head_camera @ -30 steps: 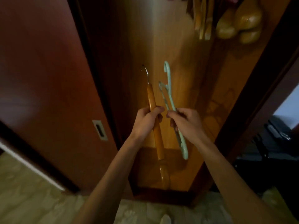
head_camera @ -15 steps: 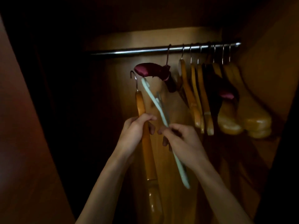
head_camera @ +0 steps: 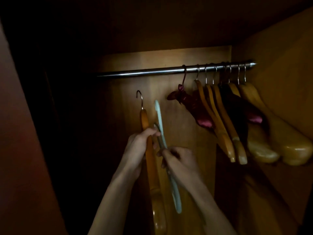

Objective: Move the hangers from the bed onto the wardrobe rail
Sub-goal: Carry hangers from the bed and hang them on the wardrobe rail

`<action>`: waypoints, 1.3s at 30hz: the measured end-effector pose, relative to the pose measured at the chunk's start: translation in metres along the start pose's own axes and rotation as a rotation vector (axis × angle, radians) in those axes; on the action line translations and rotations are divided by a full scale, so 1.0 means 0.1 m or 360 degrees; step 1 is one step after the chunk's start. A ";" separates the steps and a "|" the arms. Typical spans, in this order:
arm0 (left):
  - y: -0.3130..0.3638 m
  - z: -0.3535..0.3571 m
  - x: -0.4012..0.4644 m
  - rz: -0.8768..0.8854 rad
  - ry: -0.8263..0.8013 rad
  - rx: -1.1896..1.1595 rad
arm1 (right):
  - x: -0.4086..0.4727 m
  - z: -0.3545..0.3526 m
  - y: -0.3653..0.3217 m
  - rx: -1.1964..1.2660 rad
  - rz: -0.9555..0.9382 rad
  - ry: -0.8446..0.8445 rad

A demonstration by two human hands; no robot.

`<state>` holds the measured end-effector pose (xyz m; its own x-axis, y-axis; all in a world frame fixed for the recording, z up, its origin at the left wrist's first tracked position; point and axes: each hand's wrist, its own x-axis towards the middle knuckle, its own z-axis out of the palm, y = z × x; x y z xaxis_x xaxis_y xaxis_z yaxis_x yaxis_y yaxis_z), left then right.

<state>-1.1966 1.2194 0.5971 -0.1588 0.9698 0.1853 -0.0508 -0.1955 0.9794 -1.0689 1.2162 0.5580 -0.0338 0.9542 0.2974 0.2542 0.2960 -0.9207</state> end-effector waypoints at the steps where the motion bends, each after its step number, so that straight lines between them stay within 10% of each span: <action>1: 0.05 0.01 0.05 -0.0001 0.0000 -0.0025 | 0.07 0.01 -0.09 -0.0016 -0.0030 0.0051; 8: 0.39 0.10 0.46 0.0106 -0.0178 -0.0149 | 0.60 0.02 -0.56 -0.0012 -0.0271 0.0424; 30: 0.42 0.75 1.09 0.0022 -0.0535 -0.0164 | 1.26 -0.76 -0.49 -0.0065 -0.0138 0.0431; 39: 0.30 0.90 1.12 0.0116 -0.0299 -0.0086 | 1.22 -0.86 -0.53 -0.0101 -0.0093 0.0369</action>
<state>-1.1275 1.3350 0.6543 0.0226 0.9619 0.2723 -0.0996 -0.2689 0.9580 -1.0033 1.3130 0.6648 0.1707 0.8977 0.4061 0.3185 0.3398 -0.8849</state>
